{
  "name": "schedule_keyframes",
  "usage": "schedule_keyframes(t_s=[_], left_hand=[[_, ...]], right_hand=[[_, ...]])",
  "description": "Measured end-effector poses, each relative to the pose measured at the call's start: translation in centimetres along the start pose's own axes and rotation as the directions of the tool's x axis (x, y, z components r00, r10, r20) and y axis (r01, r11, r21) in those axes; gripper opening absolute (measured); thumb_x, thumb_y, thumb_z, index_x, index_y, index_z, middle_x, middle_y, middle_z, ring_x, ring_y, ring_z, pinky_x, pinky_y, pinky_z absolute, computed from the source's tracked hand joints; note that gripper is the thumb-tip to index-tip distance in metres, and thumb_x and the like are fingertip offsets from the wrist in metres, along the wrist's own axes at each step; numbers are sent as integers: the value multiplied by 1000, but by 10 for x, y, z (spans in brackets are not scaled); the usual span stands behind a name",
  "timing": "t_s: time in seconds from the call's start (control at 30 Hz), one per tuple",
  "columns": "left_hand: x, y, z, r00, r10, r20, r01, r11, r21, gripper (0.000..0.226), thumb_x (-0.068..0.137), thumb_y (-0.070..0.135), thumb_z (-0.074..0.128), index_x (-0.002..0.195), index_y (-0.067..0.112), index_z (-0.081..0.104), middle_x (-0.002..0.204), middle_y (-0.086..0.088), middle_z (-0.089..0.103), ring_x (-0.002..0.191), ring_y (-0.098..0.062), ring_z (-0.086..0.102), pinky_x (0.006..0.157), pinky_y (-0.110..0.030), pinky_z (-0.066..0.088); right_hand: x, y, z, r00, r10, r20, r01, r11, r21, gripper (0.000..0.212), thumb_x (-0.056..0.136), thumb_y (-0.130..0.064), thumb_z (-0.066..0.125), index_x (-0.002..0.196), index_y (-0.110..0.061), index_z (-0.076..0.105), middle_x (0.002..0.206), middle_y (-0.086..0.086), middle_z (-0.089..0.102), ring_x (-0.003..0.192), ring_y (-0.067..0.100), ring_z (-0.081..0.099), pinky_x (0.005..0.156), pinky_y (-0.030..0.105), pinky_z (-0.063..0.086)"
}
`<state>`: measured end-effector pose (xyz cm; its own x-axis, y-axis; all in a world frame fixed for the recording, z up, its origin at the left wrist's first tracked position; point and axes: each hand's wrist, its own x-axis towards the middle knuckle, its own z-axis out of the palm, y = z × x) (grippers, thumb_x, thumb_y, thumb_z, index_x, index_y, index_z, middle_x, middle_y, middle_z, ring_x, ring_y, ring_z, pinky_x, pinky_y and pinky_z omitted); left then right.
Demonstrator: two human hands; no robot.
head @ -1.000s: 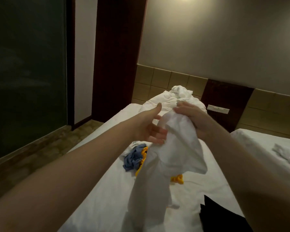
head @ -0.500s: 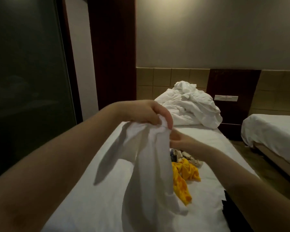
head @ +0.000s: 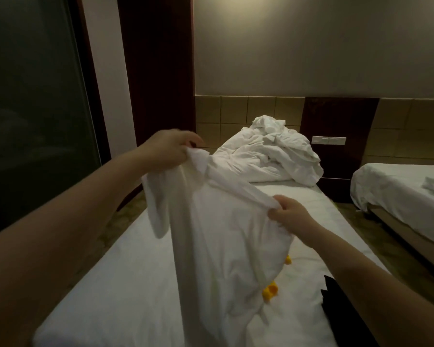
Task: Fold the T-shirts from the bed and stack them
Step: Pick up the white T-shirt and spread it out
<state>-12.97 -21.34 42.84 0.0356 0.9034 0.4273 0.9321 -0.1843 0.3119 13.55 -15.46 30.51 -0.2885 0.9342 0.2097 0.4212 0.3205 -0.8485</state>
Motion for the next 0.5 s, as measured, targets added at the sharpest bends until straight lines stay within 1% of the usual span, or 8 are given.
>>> schedule_keyframes(t_s=[0.07, 0.13, 0.17, 0.2, 0.27, 0.33, 0.4, 0.5], left_hand=[[-7, -15, 4, 933, -132, 335, 155, 987, -41, 46, 90, 13, 56, 131, 29, 48, 118, 3, 50, 97, -13, 49, 66, -15, 41], [-23, -26, 10, 728, -205, 654, 374, 919, -127, 48, 88, 30, 60, 134, 30, 45, 123, 4, 53, 95, -12, 57, 64, -15, 49], [-30, -29, 15, 655, -208, 727, 492, 847, -201, 43, 90, 35, 56, 131, 26, 49, 119, 2, 58, 92, -12, 62, 63, -18, 52], [-35, -33, 22, 644, -215, 734, 579, 764, -284, 41, 92, 37, 50, 128, 18, 53, 113, -2, 63, 87, -13, 67, 63, -21, 54], [-41, -43, 37, 687, -295, 664, 660, 635, -401, 42, 93, 38, 49, 116, 5, 61, 108, -11, 67, 83, -18, 68, 68, -27, 56], [-48, -47, 42, 710, -296, 640, 651, 622, -435, 32, 90, 29, 56, 108, 4, 65, 109, -14, 67, 86, -22, 68, 78, -33, 55], [-55, -48, 40, 714, -208, 669, 634, 597, -491, 27, 84, 22, 62, 106, 7, 66, 104, -11, 69, 85, -21, 69, 76, -33, 57], [-64, -48, 34, 748, -42, 662, 590, 500, -634, 53, 54, 27, 85, 104, 17, 70, 102, -8, 71, 90, -24, 70, 70, -33, 58]], right_hand=[[0, -3, -13, 994, -17, -112, 22, 999, 43, 6, 70, -22, 59, 75, -22, 61, 76, -2, 59, 81, 18, 53, 75, 33, 40], [-1, -7, -23, 986, -31, -164, 42, 997, 68, 8, 77, -17, 63, 78, -26, 63, 78, 0, 60, 79, 16, 53, 76, 31, 40], [-2, -8, -26, 986, -45, -162, 52, 998, 44, 12, 81, -15, 63, 79, -27, 64, 79, 2, 60, 78, 15, 53, 75, 31, 41], [-2, -9, -29, 988, -55, -144, 55, 998, 2, 13, 83, -14, 61, 81, -27, 64, 82, 3, 61, 78, 15, 53, 74, 30, 41], [-4, -11, -32, 994, -61, -93, 52, 994, -99, 10, 85, -19, 60, 82, -28, 64, 88, 5, 62, 81, 15, 55, 78, 31, 44], [-6, -15, -35, 995, -76, -71, 64, 986, -152, 9, 86, -20, 61, 82, -28, 65, 90, 5, 64, 83, 15, 56, 82, 34, 45], [-7, -15, -39, 988, -124, -93, 111, 984, -139, 12, 85, -18, 64, 82, -28, 67, 86, -2, 65, 80, 9, 57, 81, 30, 45], [-9, -8, -44, 973, -169, -159, 141, 975, -173, 8, 83, -17, 67, 85, -24, 70, 84, -8, 66, 82, 7, 57, 77, 21, 41]])
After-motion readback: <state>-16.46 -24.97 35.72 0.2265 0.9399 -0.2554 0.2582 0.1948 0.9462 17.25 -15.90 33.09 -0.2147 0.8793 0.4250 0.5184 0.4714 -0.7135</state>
